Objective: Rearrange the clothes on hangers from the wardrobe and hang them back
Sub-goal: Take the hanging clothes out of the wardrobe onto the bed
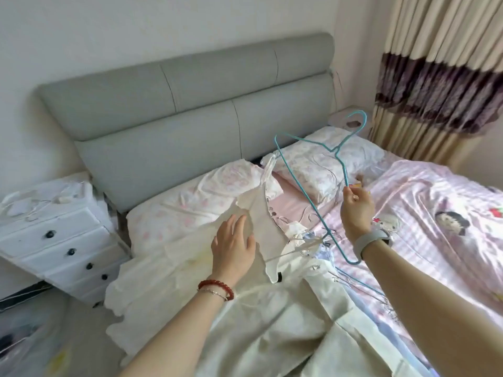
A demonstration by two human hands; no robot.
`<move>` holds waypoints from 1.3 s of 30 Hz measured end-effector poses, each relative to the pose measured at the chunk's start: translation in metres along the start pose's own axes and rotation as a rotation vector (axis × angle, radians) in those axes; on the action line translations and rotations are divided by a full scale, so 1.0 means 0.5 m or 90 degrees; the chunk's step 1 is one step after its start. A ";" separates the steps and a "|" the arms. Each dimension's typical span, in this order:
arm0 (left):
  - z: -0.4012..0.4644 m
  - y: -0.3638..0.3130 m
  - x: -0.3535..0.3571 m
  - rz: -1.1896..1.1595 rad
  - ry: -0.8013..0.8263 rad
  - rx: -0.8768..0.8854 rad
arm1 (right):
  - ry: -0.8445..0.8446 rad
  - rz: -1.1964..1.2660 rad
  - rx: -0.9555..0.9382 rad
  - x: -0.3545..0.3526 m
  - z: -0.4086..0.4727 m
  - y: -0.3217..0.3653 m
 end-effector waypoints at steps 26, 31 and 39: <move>0.011 0.228 0.466 0.185 0.367 -0.136 | 0.370 -0.513 -0.027 0.201 0.080 -0.551; -0.014 0.205 0.304 0.251 0.221 -0.111 | 0.399 -0.473 -0.158 0.231 -0.056 -0.391; -0.340 0.207 0.085 0.187 0.071 -0.195 | 0.566 -0.413 -0.320 0.195 -0.456 -0.213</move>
Point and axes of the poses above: each hand's wrist, its own z-axis towards the middle knuckle, its own x-axis out of the palm, y = z × x, the point moved 8 cm from there along z, towards the middle knuckle, and after that the axes turned 1 degree about -z, right-handed, at the moved point
